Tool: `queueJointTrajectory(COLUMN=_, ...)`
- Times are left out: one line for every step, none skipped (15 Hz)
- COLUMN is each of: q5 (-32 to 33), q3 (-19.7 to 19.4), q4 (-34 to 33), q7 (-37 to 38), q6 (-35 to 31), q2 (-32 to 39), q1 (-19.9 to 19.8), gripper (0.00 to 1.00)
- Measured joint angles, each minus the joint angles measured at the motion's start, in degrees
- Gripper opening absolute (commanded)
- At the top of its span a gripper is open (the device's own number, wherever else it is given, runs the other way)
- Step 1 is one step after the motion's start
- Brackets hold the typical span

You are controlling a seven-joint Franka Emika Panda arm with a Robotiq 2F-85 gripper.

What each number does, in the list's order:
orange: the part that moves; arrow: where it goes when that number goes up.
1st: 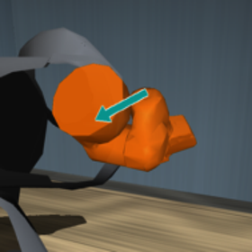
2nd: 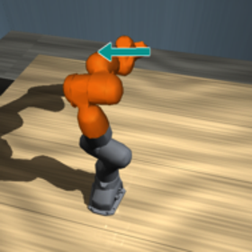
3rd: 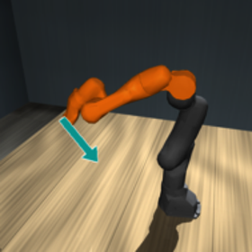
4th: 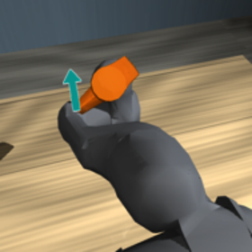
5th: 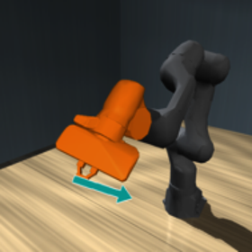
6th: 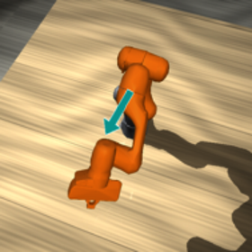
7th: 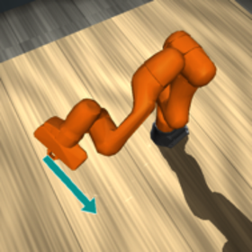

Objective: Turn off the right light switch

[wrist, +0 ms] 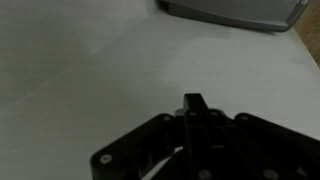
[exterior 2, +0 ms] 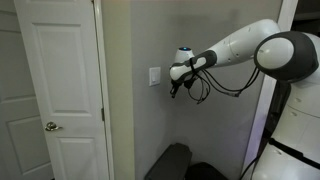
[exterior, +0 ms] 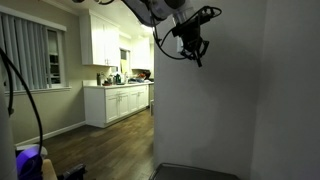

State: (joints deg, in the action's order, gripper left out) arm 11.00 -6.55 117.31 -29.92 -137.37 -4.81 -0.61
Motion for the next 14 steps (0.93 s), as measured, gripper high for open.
queueJointTrajectory(q5=-0.5, q3=-0.2, q4=0.5, q7=-0.1, q6=0.0, q2=0.3, q1=-0.1, gripper=0.26)
queueJointTrajectory(q5=-1.0, q3=-0.4, q4=0.9, q7=-0.1, q6=0.0, q2=0.6, q1=-0.2, gripper=0.27)
queueJointTrajectory(q5=-1.5, q3=-0.6, q4=1.2, q7=-0.1, q6=0.0, q2=0.9, q1=-0.3, gripper=0.06)
queueJointTrajectory(q5=-1.5, q3=-0.6, q4=1.3, q7=-0.1, q6=0.0, q2=1.1, q1=-0.5, gripper=0.13)
queueJointTrajectory(q5=-1.5, q3=-0.5, q4=1.3, q7=-0.1, q6=0.0, q2=1.1, q1=-0.5, gripper=0.19)
queueJointTrajectory(q5=-1.5, q3=-0.4, q4=1.3, q7=-0.1, q6=0.0, q2=1.1, q1=-0.5, gripper=0.26)
queueJointTrajectory(q5=-1.5, q3=-0.4, q4=1.2, q7=-0.1, q6=0.0, q2=1.1, q1=-0.5, gripper=0.27)
queueJointTrajectory(q5=-1.5, q3=-0.3, q4=1.2, q7=-0.1, q6=0.0, q2=1.1, q1=-0.5, gripper=0.27)
queueJointTrajectory(q5=-1.5, q3=-0.3, q4=1.2, q7=-0.1, q6=0.0, q2=1.1, q1=-0.5, gripper=0.27)
queueJointTrajectory(q5=-1.5, q3=-0.3, q4=1.2, q7=-0.1, q6=0.0, q2=1.1, q1=-0.5, gripper=0.27)
queueJointTrajectory(q5=-1.5, q3=-0.3, q4=1.2, q7=-0.1, q6=0.0, q2=1.1, q1=-0.5, gripper=0.27)
queueJointTrajectory(q5=-1.5, q3=-0.3, q4=1.2, q7=-0.1, q6=0.0, q2=1.1, q1=-0.5, gripper=0.27)
queueJointTrajectory(q5=-1.5, q3=-0.3, q4=1.2, q7=-0.1, q6=0.0, q2=1.1, q1=-0.5, gripper=0.27)
queueJointTrajectory(q5=-1.5, q3=-0.3, q4=1.2, q7=-0.1, q6=0.0, q2=1.1, q1=-0.5, gripper=0.27)
